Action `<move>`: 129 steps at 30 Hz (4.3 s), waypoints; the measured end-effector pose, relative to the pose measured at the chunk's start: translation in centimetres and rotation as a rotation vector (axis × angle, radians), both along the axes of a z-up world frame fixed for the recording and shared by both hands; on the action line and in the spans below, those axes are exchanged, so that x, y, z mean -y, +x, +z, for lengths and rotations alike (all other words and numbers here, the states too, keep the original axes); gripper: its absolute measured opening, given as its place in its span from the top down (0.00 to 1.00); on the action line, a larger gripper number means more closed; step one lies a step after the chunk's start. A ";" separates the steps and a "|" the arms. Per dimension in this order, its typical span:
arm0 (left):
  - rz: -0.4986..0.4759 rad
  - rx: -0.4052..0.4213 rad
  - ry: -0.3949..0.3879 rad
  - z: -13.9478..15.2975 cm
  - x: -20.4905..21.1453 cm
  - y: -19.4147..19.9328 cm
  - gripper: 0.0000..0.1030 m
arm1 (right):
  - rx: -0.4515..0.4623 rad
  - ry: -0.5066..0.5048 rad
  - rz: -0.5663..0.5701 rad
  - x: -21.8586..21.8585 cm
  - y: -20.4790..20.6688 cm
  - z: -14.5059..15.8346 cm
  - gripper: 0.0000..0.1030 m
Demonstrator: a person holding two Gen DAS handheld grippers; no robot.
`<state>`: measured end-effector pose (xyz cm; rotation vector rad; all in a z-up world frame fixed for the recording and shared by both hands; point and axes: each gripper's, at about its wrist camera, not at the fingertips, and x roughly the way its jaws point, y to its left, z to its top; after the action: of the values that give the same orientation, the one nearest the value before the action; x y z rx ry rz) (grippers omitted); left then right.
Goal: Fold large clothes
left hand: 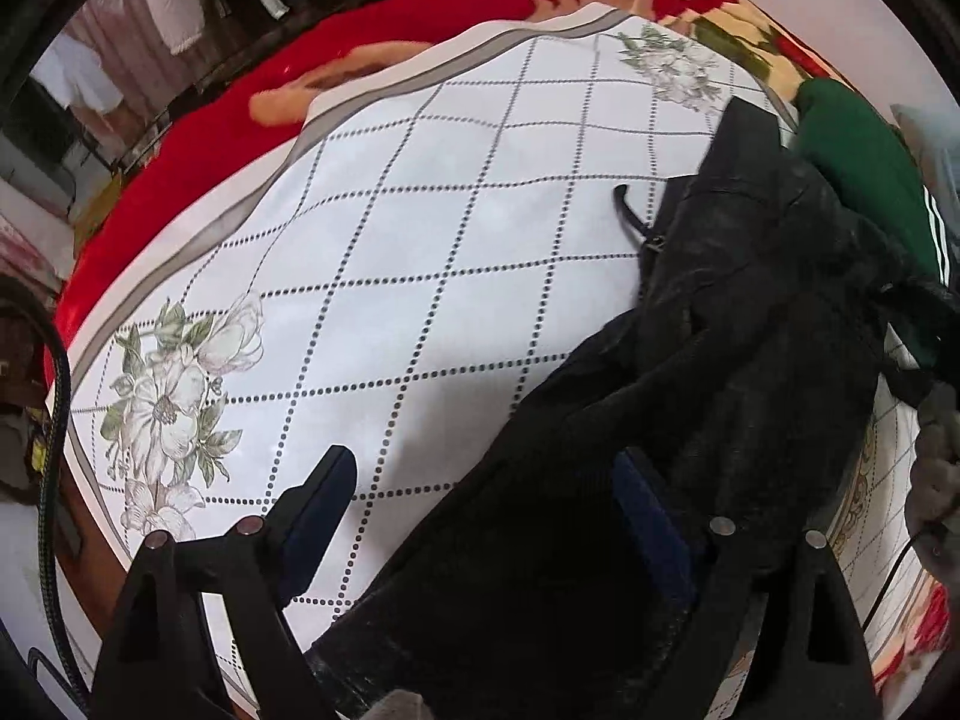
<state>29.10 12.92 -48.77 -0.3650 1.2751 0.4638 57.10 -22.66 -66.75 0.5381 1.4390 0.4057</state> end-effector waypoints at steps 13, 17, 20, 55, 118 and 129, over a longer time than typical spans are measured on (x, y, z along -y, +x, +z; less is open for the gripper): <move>-0.124 -0.069 0.118 2.6 5.1 -2.9 0.15 | -0.094 -0.089 -0.375 15.4 -16.9 7.6 0.81; -0.167 -0.104 0.087 1.8 7.9 -3.9 0.15 | -0.273 -0.257 -0.325 20.6 -24.6 5.9 0.77; -0.199 -0.113 0.044 1.2 10.9 -3.7 0.15 | -0.341 -0.311 -0.286 22.2 -27.3 4.7 0.69; -0.290 -0.109 0.025 -4.5 12.5 1.2 0.00 | -0.198 -0.447 0.095 4.2 -13.6 6.2 0.59; -0.349 -0.157 0.019 -6.4 20.1 2.6 0.00 | 0.007 0.323 -0.528 24.9 -25.3 1.2 0.06; -0.425 -0.136 0.104 -6.1 21.8 4.6 0.00 | 0.052 0.365 -0.566 22.5 -21.4 1.4 0.66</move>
<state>33.74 -8.86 -54.90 0.0301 1.4098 0.1935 35.67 -45.15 -65.39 1.1840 1.1027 0.2220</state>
